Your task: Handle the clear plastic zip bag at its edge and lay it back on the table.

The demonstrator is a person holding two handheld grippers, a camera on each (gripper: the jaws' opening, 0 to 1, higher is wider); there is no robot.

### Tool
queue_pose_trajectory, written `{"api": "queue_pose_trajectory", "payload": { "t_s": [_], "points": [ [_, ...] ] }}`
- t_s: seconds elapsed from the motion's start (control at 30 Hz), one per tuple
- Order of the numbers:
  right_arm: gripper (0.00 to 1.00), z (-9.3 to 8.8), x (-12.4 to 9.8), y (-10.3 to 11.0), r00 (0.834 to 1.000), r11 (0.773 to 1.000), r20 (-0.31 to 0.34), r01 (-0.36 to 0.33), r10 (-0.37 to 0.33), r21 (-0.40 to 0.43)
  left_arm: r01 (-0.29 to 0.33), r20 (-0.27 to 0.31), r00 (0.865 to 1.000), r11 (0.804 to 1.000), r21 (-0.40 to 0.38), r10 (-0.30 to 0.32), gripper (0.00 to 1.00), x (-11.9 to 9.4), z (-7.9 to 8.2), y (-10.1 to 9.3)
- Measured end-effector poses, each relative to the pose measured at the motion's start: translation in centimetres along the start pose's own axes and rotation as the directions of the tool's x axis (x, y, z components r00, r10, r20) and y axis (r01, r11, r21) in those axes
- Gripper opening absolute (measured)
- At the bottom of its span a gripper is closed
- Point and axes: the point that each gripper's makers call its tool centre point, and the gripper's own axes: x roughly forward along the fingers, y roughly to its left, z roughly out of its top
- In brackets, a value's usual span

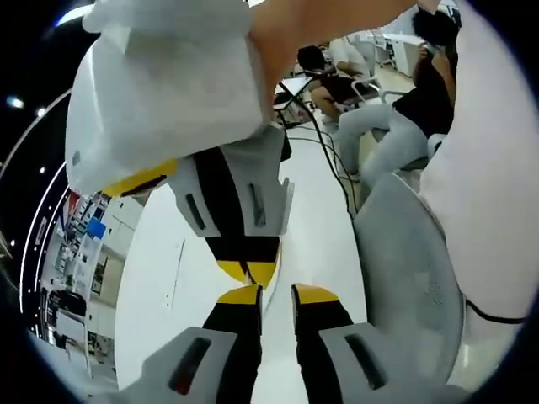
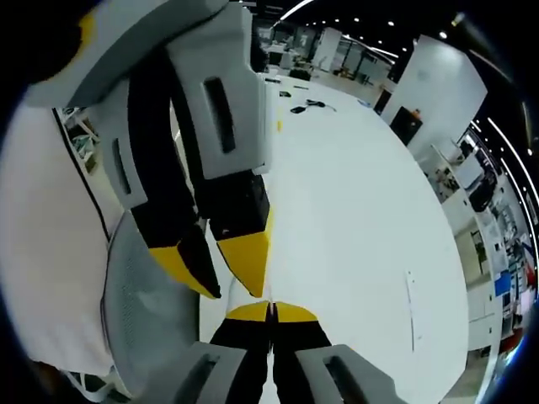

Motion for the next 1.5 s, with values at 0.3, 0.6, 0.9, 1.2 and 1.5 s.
{"api": "queue_pose_trajectory", "payload": {
  "t_s": [0.3, 0.6, 0.9, 1.2, 1.5],
  "points": [
    [0.0, 0.0, -0.1, 0.0, 1.0, 1.0, 0.001, 0.001, -0.001, 0.001, 0.022, -0.03, 0.999, 1.0, -0.013, -0.023, 0.06, 0.3, -0.8, -0.2],
    [0.0, 0.1, 0.0, 0.1, 1.0, 1.0, -0.001, 0.0, 0.0, 0.003, 0.034, -0.065, 0.997, 0.999, 0.01, -0.033, 0.07, 0.8, -1.5, -0.8],
    [0.0, 0.4, 0.1, 0.5, 1.0, 1.0, 0.002, -0.013, 0.013, 0.009, 0.002, -0.103, 0.995, 0.996, 0.091, 0.008, 0.07, 1.5, -1.7, -0.5],
    [0.0, 0.4, 0.1, 0.3, 1.0, 1.0, 0.006, -0.009, 0.009, 0.012, 0.001, -0.091, 0.996, 0.993, 0.117, 0.01, 0.0, 1.5, -1.8, -1.0],
    [0.0, 0.5, 0.2, -0.1, 1.0, 1.0, 0.013, 0.008, -0.008, 0.019, 0.024, -0.067, 0.998, 0.997, 0.071, -0.019, 0.0, 1.4, -1.7, -1.8]
  ]
}}
